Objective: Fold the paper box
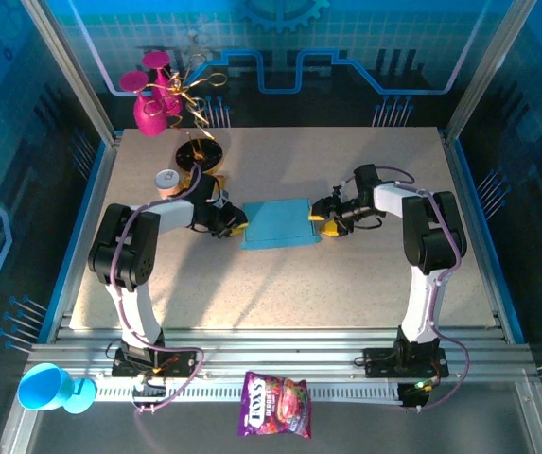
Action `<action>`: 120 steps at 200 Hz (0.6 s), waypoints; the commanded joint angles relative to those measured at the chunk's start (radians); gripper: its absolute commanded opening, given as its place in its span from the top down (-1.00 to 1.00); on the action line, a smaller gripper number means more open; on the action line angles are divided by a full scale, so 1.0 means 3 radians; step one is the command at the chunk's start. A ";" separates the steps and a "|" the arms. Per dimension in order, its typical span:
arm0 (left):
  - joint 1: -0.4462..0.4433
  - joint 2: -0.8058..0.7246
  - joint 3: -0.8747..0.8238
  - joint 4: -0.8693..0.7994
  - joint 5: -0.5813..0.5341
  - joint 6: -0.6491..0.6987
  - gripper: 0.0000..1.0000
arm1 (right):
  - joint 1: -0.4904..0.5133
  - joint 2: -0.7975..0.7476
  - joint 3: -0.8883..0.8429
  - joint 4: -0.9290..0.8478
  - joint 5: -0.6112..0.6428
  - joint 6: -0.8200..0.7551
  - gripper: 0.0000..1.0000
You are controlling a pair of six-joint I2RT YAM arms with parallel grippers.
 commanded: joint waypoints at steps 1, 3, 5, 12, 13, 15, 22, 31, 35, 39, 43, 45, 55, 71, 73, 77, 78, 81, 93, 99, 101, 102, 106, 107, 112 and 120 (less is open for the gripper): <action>0.0060 -0.0096 -0.0144 -0.0023 0.0026 0.0088 0.63 | -0.0082 0.0059 -0.0026 -0.0024 -0.0070 -0.0080 -0.32; 0.0061 -0.0099 -0.0152 -0.0018 0.0031 0.0090 0.64 | -0.0088 0.0060 -0.0022 -0.0032 -0.0073 -0.0087 -0.32; 0.0065 -0.0103 -0.0161 -0.0013 0.0036 0.0090 0.64 | -0.0093 0.0059 -0.0018 -0.0039 -0.0070 -0.0095 -0.32; 0.0071 -0.0109 -0.0193 -0.0001 0.0052 0.0103 0.65 | -0.0107 0.0059 -0.0008 -0.0059 -0.0077 -0.0124 -0.33; 0.0074 -0.0109 -0.0195 0.0002 0.0056 0.0104 0.65 | -0.0110 0.0058 -0.0004 -0.0063 -0.0075 -0.0127 -0.33; 0.0076 -0.0111 -0.0201 0.0000 0.0060 0.0109 0.67 | -0.0111 0.0060 0.0002 -0.0069 -0.0081 -0.0136 -0.33; 0.0085 -0.0111 -0.0225 0.0008 0.0077 0.0129 0.73 | -0.0122 0.0064 0.0015 -0.0086 -0.0095 -0.0168 -0.33; 0.0091 -0.0114 -0.0257 0.0009 0.0080 0.0155 0.77 | -0.0140 0.0073 0.0038 -0.0097 -0.0125 -0.0203 -0.33; 0.0096 -0.0114 -0.0272 0.0017 0.0084 0.0165 0.79 | -0.0144 0.0082 0.0051 -0.0106 -0.0137 -0.0220 -0.33; 0.0101 -0.0121 -0.0290 0.0027 0.0096 0.0172 0.80 | -0.0145 0.0093 0.0067 -0.0119 -0.0155 -0.0242 -0.34; 0.0101 -0.0129 -0.0313 0.0046 0.0108 0.0177 0.83 | -0.0148 0.0106 0.0086 -0.0130 -0.0176 -0.0268 -0.34; 0.0102 -0.0131 -0.0321 0.0052 0.0114 0.0185 0.84 | -0.0149 0.0113 0.0097 -0.0140 -0.0183 -0.0282 -0.34; 0.0109 -0.0147 -0.0359 0.0057 0.0116 0.0211 0.86 | -0.0148 0.0149 0.0168 -0.0207 -0.0205 -0.0370 -0.34; 0.0117 -0.0157 -0.0415 0.0069 0.0137 0.0261 0.89 | -0.0140 0.0212 0.0303 -0.0365 -0.0187 -0.0546 -0.34; 0.0121 -0.0155 -0.0420 0.0066 0.0140 0.0266 0.89 | -0.0142 0.0218 0.0322 -0.0384 -0.0179 -0.0569 -0.34; 0.0122 -0.0160 -0.0431 0.0070 0.0148 0.0278 0.90 | -0.0140 0.0233 0.0351 -0.0413 -0.0175 -0.0603 -0.34; 0.0122 -0.0161 -0.0435 0.0070 0.0150 0.0279 0.90 | -0.0139 0.0238 0.0357 -0.0419 -0.0176 -0.0612 -0.34; 0.0126 -0.0163 -0.0443 0.0080 0.0159 0.0291 0.91 | -0.0141 0.0247 0.0378 -0.0435 -0.0172 -0.0634 -0.34; 0.0128 -0.0168 -0.0488 0.0099 0.0168 0.0312 0.92 | -0.0138 0.0293 0.0435 -0.0437 -0.0239 -0.0682 -0.35; 0.0133 -0.0164 -0.0498 0.0089 0.0162 0.0320 0.92 | -0.0131 0.0315 0.0453 -0.0409 -0.0293 -0.0682 -0.35; 0.0133 -0.0162 -0.0496 0.0087 0.0158 0.0324 0.92 | -0.0130 0.0325 0.0462 -0.0402 -0.0314 -0.0682 -0.35; 0.0133 -0.0162 -0.0495 0.0086 0.0160 0.0325 0.92 | -0.0131 0.0330 0.0469 -0.0395 -0.0325 -0.0680 -0.35; 0.0135 -0.0160 -0.0504 0.0082 0.0160 0.0326 0.92 | -0.0125 0.0343 0.0485 -0.0377 -0.0362 -0.0674 -0.35; 0.0134 -0.0161 -0.0504 0.0084 0.0158 0.0326 0.92 | -0.0124 0.0346 0.0490 -0.0373 -0.0377 -0.0673 -0.35; 0.0138 -0.0160 -0.0508 0.0085 0.0160 0.0330 0.92 | -0.0114 0.0372 0.0513 -0.0357 -0.0428 -0.0672 -0.36; 0.0138 -0.0163 -0.0520 0.0075 0.0147 0.0334 0.93 | -0.0085 0.0406 0.0553 -0.0333 -0.0497 -0.0660 -0.36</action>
